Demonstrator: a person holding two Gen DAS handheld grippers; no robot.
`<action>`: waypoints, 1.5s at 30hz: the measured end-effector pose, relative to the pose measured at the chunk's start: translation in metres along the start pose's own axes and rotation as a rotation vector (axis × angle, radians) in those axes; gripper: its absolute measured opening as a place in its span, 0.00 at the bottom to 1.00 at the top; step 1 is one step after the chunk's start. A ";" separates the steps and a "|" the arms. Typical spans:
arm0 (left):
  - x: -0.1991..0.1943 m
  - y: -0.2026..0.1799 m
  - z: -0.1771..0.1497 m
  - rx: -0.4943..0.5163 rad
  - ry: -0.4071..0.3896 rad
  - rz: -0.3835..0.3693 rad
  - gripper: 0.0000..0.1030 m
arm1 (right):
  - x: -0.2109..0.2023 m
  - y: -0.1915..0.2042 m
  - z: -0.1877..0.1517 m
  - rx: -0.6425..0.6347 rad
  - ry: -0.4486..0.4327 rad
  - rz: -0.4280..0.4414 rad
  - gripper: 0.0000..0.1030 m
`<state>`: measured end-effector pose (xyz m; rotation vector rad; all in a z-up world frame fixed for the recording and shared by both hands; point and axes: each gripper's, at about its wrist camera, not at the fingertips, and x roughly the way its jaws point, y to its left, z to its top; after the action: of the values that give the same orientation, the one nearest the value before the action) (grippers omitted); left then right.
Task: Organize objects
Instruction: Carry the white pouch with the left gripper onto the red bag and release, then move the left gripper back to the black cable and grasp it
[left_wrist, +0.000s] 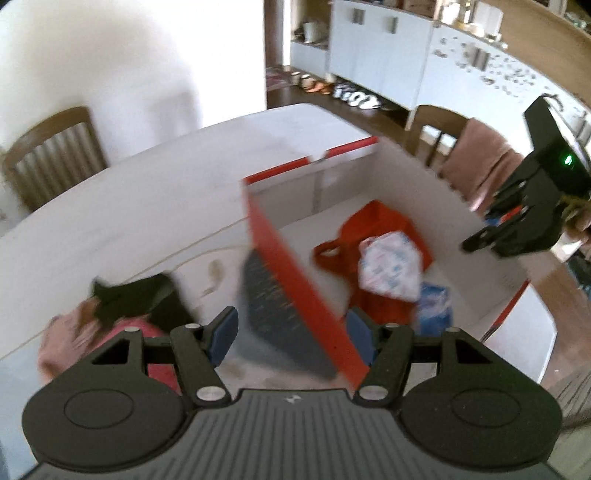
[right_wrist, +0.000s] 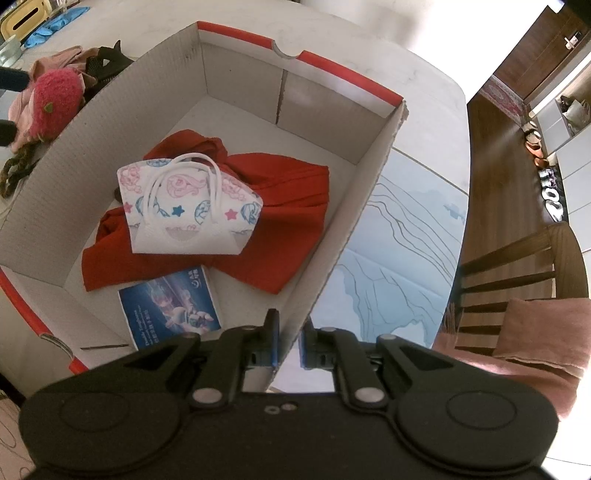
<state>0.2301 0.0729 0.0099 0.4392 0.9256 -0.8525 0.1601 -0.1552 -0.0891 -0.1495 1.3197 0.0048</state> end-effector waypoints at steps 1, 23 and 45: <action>-0.003 0.006 -0.006 -0.006 0.005 0.012 0.64 | 0.000 0.000 0.000 0.002 0.001 0.000 0.09; 0.030 0.076 -0.130 -0.273 0.190 0.122 0.72 | 0.000 0.004 0.001 0.009 0.016 -0.027 0.09; 0.038 0.078 -0.128 -0.262 0.161 0.106 0.43 | 0.002 0.004 0.001 0.007 0.019 -0.031 0.09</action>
<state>0.2384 0.1881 -0.0937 0.3292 1.1361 -0.5952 0.1610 -0.1516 -0.0908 -0.1640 1.3361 -0.0274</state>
